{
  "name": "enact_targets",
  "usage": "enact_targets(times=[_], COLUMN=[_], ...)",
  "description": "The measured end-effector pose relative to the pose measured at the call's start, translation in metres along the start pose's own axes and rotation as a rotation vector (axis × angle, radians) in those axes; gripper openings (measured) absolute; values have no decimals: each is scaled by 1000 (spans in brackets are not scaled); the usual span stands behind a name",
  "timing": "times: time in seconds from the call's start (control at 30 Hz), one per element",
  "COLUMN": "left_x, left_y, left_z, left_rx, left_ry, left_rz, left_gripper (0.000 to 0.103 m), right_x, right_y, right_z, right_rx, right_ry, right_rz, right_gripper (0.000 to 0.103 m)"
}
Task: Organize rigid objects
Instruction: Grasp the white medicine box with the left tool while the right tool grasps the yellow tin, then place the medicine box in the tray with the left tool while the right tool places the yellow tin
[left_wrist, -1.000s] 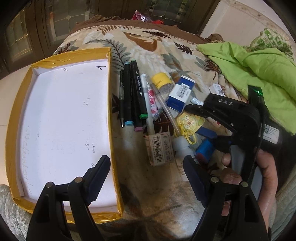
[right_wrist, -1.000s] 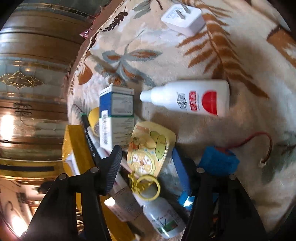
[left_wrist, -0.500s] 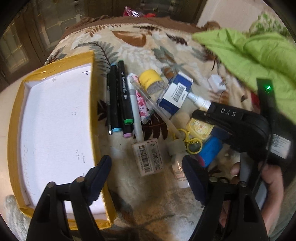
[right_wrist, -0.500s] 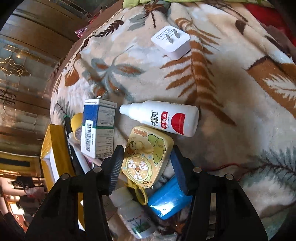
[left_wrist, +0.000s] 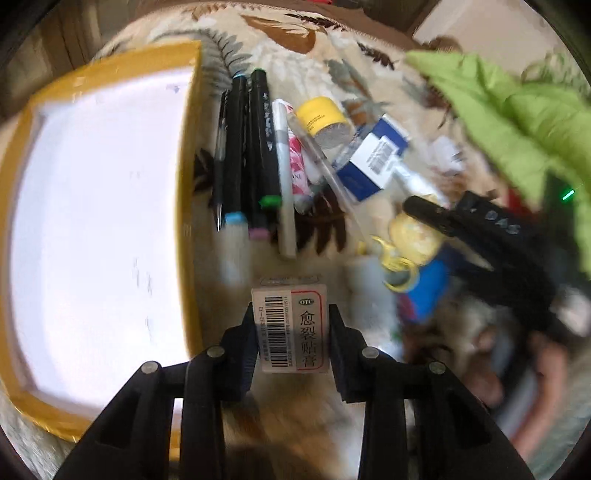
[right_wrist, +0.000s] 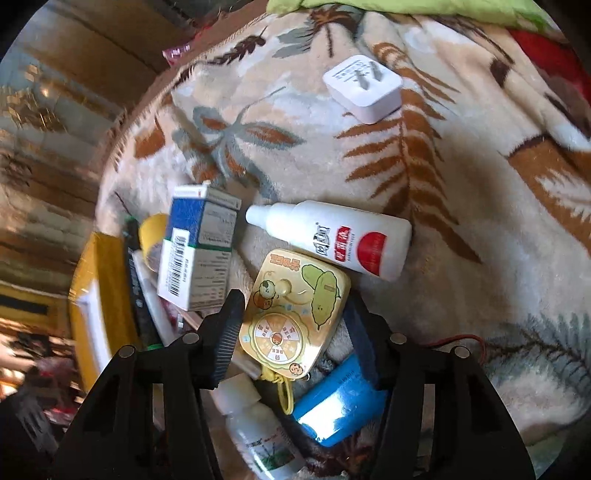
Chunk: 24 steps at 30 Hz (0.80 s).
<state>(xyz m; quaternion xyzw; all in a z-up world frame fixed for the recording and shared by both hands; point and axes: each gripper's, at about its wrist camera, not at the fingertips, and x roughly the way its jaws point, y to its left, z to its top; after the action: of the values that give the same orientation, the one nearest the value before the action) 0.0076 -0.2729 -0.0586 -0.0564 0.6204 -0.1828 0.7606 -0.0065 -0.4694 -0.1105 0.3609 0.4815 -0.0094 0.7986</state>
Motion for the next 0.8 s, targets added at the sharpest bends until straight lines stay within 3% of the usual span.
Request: enact_targets(times=[0.13,0.27,0.47,0.57,0.67,0.8], left_x=[-42,-82,-118,-111,-101,-85], left_y=[27,61,131,151,175,186], left_z=[-15,-16,-20,-16,-19,-22], left_rx=[-49,-109,-165,-188,-242,-258], left_ry=[-35,-92,-211,-231,-214,-173], left_rz=[-118,-155,-69,-15,-42,-21], left_gripper=[34,34,34,34,34,34], right_x=[-16,-44,-83,-95,-98,-87], right_y=[-14,2,68,105,137,167], right_z=[-4,-11,-41,-66,-92,-127], right_rx=[47,-7,-194,-324,-424,-521], right_ry=[-34,-113,-203,-182,-158,-40], right_rz=[79,118,241,348,399,411], right_gripper=[55,54,54,54,54,54])
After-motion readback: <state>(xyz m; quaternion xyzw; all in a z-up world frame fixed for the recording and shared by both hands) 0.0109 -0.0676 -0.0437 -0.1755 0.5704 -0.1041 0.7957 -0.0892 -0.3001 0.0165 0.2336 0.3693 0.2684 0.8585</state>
